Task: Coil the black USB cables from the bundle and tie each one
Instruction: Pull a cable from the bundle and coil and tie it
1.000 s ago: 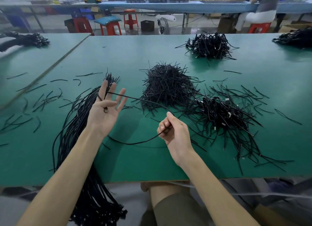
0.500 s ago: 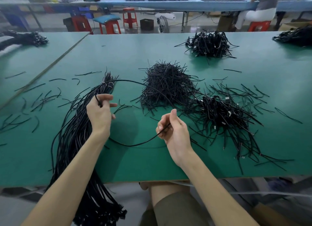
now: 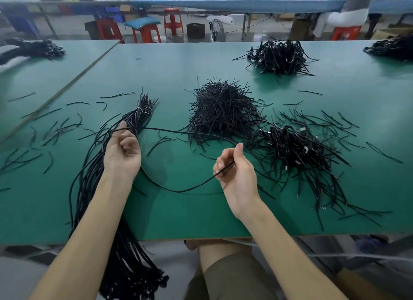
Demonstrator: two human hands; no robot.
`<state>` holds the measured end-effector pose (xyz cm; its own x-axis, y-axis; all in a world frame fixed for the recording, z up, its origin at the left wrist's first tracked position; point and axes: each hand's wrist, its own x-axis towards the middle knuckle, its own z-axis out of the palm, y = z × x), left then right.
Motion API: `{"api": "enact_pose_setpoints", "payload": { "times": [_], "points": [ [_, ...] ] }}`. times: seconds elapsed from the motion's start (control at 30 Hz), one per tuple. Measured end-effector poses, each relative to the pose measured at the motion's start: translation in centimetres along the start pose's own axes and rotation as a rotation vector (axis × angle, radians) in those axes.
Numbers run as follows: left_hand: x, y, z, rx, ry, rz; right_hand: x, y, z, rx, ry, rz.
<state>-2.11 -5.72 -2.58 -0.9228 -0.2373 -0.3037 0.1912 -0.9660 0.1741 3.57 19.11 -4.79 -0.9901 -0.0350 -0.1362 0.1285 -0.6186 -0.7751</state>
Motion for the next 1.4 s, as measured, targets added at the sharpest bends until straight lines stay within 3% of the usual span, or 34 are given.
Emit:
{"api": "enact_pose_setpoints", "payload": {
  "times": [0.27, 0.43, 0.6, 0.73, 0.87, 1.0, 1.17, 1.23, 1.33, 1.4],
  "points": [
    [-0.9, -1.0, 0.6, 0.268, -0.077, -0.045, 0.5, -0.3, -0.6, 0.277, 0.035, 0.096],
    [-1.2, -1.0, 0.8, 0.225, -0.203, -0.108, 0.7, -0.7, -1.1, 0.433, 0.038, 0.116],
    [-0.4, -0.7, 0.4, 0.176, -0.054, -0.094, 0.5, -1.0, -1.4, 0.518, 0.021, 0.121],
    [-0.1, -0.4, 0.4, 0.052, -0.058, -0.089, 0.5, -1.5, -1.7, 0.633, -0.01, 0.096],
    [-0.4, -0.4, 0.3, 0.074, -0.073, -0.065, 0.4, -1.9, -2.1, 0.759, -0.026, 0.076],
    [-0.3, -0.5, -0.1, 0.299, -0.057, -0.051, 0.5, -2.0, -2.5, 0.807, -0.026, 0.048],
    [-0.7, -1.9, -0.5, 0.93, -0.011, 0.313, 0.6, -2.0, -2.8, 0.824, -0.014, 0.028],
    [-1.1, -1.6, -0.3, 0.847, -0.024, 0.264, 0.6, -2.0, -2.9, 0.829, -0.011, 0.031],
    [-1.0, -0.2, -0.1, 0.352, -0.021, 0.055, 0.5, -2.1, -2.9, 0.822, -0.015, 0.022],
    [-1.2, 0.2, -0.3, 0.256, -0.061, -0.042, 0.4, -2.1, -2.7, 0.742, -0.032, 0.02]
  ]
}}
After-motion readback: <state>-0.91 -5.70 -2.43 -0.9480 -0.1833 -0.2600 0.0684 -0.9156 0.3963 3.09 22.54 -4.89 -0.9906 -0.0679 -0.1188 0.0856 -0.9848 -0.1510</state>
